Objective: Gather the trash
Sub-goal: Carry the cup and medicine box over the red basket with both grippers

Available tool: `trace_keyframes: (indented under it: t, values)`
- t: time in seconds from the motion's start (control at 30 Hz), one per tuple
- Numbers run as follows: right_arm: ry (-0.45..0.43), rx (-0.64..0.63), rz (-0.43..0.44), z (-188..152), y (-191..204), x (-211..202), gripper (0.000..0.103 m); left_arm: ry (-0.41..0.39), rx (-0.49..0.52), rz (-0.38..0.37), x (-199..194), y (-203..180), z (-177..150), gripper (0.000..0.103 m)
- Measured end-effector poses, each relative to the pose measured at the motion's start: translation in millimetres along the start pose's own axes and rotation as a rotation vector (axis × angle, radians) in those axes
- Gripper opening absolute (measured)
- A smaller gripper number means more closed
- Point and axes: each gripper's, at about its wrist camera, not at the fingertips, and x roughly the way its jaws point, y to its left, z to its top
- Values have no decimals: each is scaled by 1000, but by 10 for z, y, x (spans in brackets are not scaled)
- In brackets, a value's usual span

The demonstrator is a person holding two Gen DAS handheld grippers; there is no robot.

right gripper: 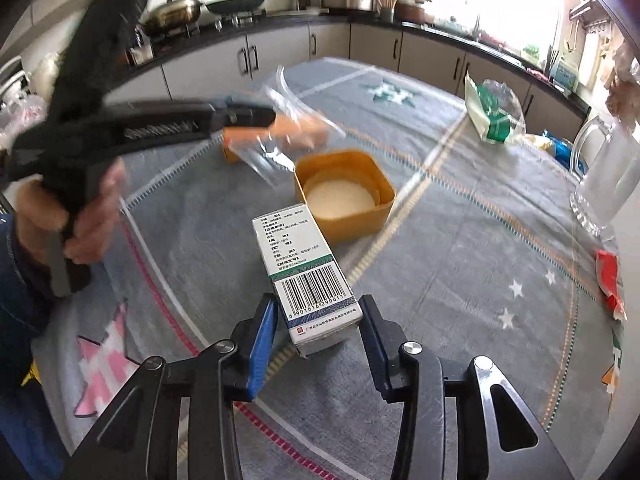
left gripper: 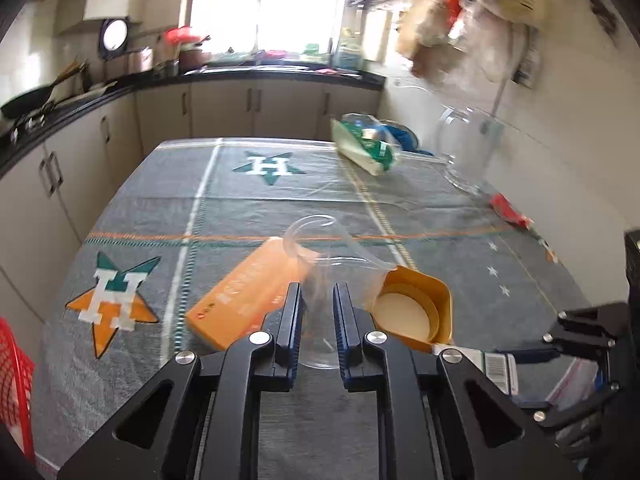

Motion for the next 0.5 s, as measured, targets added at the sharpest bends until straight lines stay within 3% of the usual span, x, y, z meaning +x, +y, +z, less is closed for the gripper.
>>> trace_keyframes:
  t: [0.2,0.5]
  values:
    - [-7,1,-4,-12,18,-1,46,11,20,-1,61,-55,-11,14]
    - [18,25,0,1,26,135,47,22,-44,-13,130,52,9,16]
